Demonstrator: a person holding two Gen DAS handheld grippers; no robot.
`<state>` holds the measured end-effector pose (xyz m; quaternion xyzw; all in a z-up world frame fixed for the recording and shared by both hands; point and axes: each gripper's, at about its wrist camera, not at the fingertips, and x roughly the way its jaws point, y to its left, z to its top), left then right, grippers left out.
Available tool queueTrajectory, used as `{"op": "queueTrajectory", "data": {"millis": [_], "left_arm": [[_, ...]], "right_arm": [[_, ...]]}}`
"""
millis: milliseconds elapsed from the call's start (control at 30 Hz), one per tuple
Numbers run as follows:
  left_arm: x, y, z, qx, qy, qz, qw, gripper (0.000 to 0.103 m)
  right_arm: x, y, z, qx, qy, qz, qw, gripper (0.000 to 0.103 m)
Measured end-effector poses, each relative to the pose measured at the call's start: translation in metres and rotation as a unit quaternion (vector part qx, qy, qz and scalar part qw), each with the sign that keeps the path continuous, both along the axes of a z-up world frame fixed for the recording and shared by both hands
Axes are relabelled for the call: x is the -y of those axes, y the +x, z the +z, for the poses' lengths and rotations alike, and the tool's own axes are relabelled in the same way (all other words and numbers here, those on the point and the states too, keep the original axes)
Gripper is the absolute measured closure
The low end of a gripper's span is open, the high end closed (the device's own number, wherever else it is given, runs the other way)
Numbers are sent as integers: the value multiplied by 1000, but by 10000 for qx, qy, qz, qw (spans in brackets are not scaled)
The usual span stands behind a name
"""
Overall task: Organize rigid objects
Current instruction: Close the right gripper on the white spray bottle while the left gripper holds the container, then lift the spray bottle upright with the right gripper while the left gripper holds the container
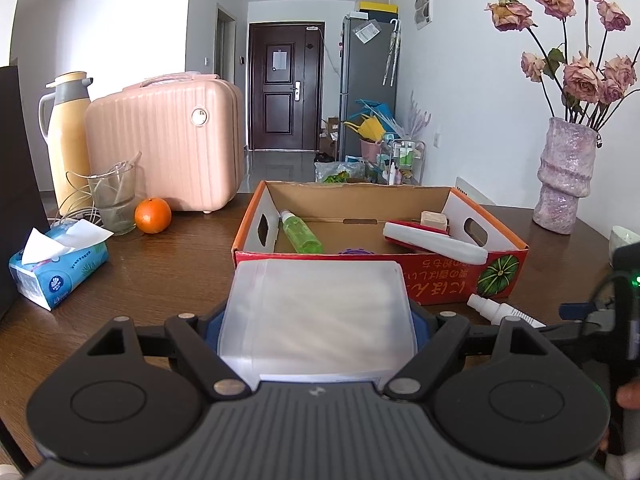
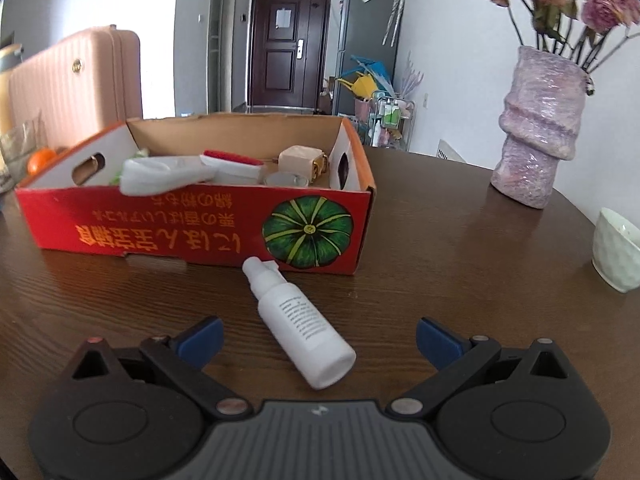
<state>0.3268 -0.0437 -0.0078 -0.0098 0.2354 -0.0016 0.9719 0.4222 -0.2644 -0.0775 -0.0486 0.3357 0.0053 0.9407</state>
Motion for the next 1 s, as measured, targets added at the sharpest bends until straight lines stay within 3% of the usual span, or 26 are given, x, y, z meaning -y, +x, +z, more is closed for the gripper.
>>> {"op": "queueTrajectory", "data": {"millis": [133, 233, 333, 400, 467, 567, 1000], "left_arm": [[-1, 1, 0, -35, -25, 1, 10000, 20], [-1, 2, -1, -63, -25, 26, 10000, 20], [0, 2, -1, -64, -19, 26, 10000, 20], [0, 2, -1, -66, -20, 27, 10000, 20], [0, 2, -1, -64, -24, 24, 10000, 20], [0, 2, 0, -55, -39, 25, 10000, 20], [-2, -1, 1, 19, -67, 11, 10000, 20]], "right_arm": [[0, 13, -5, -194, 10, 96, 9998, 5], [5, 17, -7, -281, 289, 159, 9991, 9], [7, 14, -4, -287, 467, 315, 9980, 26], [3, 9, -2, -240, 470, 497, 9974, 53], [-4, 4, -1, -196, 388, 568, 9974, 68], [-13, -4, 0, -137, 214, 610, 9978, 70], [-21, -33, 7, 119, 410, 508, 9978, 70]]}}
